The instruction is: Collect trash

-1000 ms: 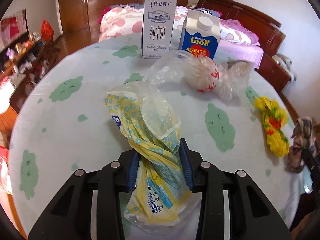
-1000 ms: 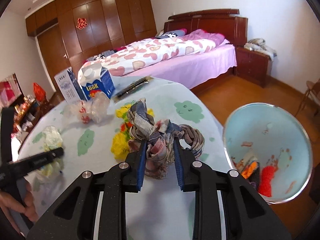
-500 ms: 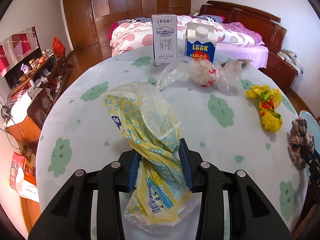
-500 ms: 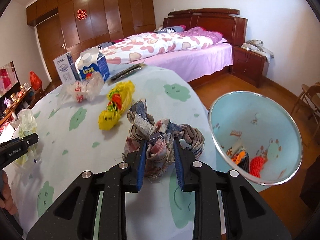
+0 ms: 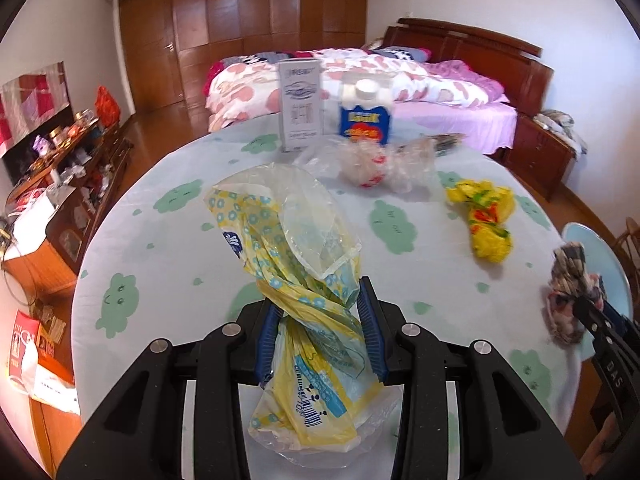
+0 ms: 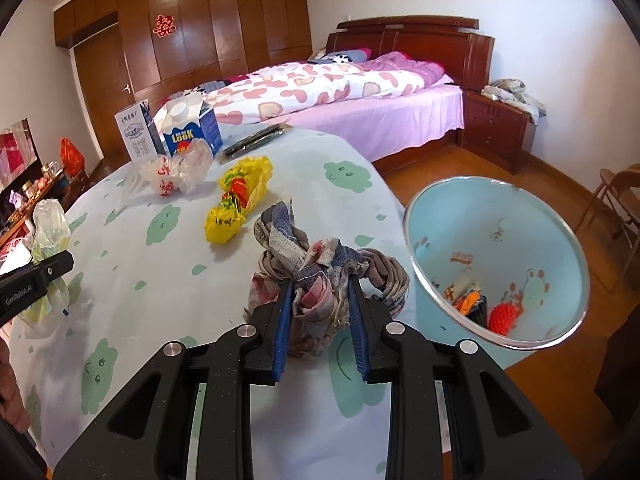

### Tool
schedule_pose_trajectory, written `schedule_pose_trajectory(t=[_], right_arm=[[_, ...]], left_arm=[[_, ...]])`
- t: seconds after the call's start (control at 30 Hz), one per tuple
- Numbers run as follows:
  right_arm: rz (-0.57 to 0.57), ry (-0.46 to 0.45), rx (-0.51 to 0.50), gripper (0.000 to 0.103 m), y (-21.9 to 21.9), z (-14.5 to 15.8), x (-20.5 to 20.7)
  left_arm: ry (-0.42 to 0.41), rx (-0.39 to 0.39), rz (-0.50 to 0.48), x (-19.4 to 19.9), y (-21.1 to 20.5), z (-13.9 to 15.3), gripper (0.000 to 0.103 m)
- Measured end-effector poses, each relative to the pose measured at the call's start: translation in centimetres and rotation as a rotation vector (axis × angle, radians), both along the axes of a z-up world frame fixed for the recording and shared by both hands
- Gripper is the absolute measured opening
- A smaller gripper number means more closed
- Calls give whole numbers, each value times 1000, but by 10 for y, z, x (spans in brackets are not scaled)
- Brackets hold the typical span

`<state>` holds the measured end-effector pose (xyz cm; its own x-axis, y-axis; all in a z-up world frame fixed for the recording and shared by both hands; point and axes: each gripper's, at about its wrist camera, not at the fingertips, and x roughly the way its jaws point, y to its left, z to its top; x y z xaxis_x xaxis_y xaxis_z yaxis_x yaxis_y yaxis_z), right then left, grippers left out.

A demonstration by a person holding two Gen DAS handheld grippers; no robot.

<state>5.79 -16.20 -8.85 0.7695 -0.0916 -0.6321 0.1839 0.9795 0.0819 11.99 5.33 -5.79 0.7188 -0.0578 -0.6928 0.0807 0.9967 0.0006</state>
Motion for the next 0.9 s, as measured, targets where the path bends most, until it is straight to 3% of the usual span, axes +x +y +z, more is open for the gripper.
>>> schedule_pose_trajectory(t=[0.3, 0.9], right_arm=[[-21, -28, -10, 27, -8, 12, -13], [-89, -76, -27, 27, -48, 28, -34]], left_arm=[[-16, 12, -102, -19, -31, 4, 37], [-14, 4, -168, -30, -58, 9, 37]])
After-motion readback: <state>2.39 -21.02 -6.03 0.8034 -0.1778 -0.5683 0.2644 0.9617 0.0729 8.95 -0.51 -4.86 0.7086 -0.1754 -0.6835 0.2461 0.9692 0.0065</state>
